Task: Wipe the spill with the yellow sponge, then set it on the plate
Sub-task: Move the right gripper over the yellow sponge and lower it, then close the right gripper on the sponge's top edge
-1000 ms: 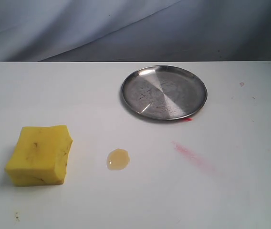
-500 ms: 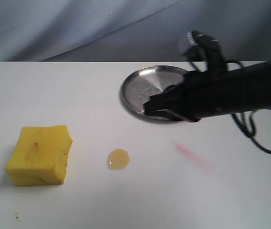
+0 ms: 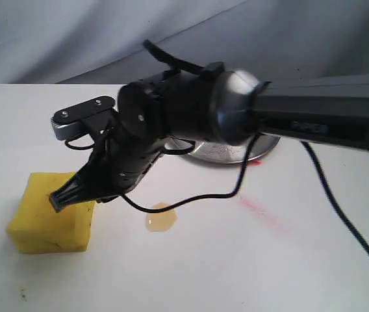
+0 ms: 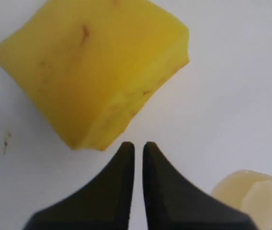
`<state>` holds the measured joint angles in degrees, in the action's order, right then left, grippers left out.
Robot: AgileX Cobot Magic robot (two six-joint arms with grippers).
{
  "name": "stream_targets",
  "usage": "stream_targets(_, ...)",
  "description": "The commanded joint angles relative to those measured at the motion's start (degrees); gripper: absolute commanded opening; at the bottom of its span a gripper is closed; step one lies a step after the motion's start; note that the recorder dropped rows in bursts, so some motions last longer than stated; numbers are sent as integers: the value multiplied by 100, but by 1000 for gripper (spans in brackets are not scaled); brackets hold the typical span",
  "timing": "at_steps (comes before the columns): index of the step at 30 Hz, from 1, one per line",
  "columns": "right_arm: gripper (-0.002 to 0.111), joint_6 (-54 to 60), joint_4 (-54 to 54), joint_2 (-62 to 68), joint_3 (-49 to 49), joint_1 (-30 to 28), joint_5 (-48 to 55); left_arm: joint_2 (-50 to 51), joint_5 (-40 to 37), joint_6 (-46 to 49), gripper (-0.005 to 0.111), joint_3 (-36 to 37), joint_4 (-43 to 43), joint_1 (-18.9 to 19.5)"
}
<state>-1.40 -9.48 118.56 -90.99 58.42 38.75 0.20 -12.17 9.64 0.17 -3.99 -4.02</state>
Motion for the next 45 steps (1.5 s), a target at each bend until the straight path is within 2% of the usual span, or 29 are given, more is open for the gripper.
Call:
stream_targets(1, 33, -486, -185, 530, -1079, 24, 565, -20, 39, -49, 0, -17, 4, 5)
stream_targets(3, 53, -486, -408, 767, -1440, 24, 590, -20, 39, -49, 0, -17, 4, 5)
stream_targets(6, 73, -617, -428, 1238, -1937, 34, 794, -20, 39, -49, 0, -17, 4, 5)
stream_targets(11, 73, -996, -165, 1826, -2361, 34, 993, -20, 39, -49, 0, -17, 4, 5)
stream_targets(15, 73, -996, -727, 2242, -2616, 34, 844, -20, 39, -49, 0, -17, 4, 5)
stream_targets(17, 62, -1218, -785, 2423, -2748, 34, 836, -20, 39, -49, 0, -17, 4, 5)
stream_targets(18, 48, -1327, -742, 2434, -2748, 34, 848, -20, 39, -49, 0, -17, 4, 5)
stream_targets(20, 10, -1316, -416, 2446, -2748, 34, 1019, -20, 39, -49, 0, -17, 4, 5)
stream_targets(21, 0, -1259, -311, 2436, -2748, 34, 1059, -20, 39, -49, 0, -17, 4, 5)
stream_targets(31, 0, -933, 85, 1862, -2657, 89, 1145, -20, 39, -49, 0, -17, 4, 5)
stream_targets(35, 0, -772, 463, 1152, -2124, 157, 1053, -20, 39, -49, 0, -17, 4, 5)
stream_targets(37, 0, -452, 434, 769, -1595, 157, 886, -20, 39, -49, 0, -17, 4, 5)
stream_targets(41, 0, -295, 481, -949, 911, 20, -403, -20, 39, -49, 0, -17, 4, 5)
stream_targets(42, 0, -306, 481, -1397, 1689, -120, -530, -20, 39, -49, 0, -17, 4, 5)
stream_targets(45, 0, -352, 472, -2187, 2898, -592, -416, -20, 39, -49, 0, -17, 4, 5)
